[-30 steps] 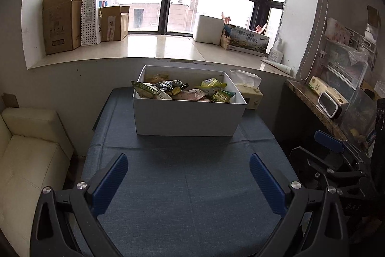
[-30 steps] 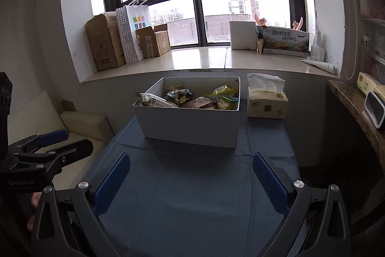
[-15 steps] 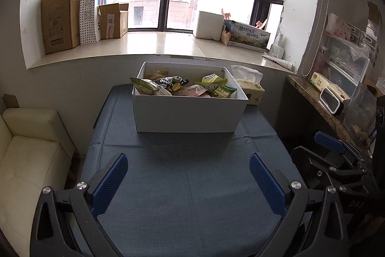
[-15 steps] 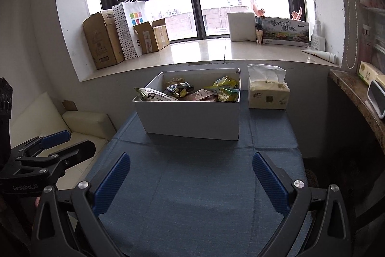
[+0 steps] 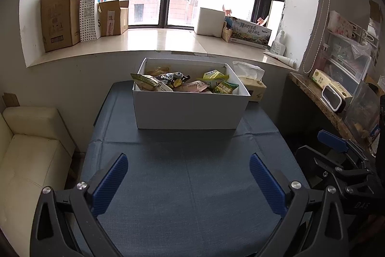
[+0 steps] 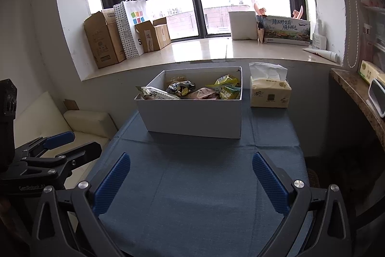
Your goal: Organize snacks
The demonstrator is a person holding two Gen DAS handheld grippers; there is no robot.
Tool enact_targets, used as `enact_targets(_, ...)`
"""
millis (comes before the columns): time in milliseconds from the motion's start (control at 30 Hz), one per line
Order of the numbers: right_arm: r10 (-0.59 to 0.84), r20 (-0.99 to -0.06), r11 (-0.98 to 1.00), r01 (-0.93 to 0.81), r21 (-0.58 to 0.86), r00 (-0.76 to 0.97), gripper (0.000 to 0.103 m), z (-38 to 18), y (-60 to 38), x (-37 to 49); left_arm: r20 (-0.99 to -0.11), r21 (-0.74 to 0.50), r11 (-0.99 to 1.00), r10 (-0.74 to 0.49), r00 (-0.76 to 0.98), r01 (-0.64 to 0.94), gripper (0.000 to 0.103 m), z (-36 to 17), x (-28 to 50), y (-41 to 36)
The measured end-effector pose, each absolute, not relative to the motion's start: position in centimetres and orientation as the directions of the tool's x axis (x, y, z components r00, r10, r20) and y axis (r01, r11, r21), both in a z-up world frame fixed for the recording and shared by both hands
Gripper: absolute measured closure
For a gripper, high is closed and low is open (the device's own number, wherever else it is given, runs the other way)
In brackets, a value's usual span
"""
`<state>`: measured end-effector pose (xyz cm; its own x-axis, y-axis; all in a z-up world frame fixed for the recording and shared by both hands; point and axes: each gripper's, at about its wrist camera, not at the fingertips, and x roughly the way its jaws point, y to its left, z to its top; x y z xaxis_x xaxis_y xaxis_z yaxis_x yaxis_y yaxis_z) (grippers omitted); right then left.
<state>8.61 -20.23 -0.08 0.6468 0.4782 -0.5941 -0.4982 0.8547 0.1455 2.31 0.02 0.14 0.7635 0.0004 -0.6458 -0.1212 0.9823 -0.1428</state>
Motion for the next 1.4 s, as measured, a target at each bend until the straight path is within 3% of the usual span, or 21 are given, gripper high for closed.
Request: enact_targets(1400, 0.494, -0.602, 0.842, -0.519, 0.150, 0.628, 0.000, -0.29, -19.89, 8.54, -0.656, -0.140, 0.982, 0.002, 0.755, -0.124, 0.000, -0.25, 2.53, 0.11)
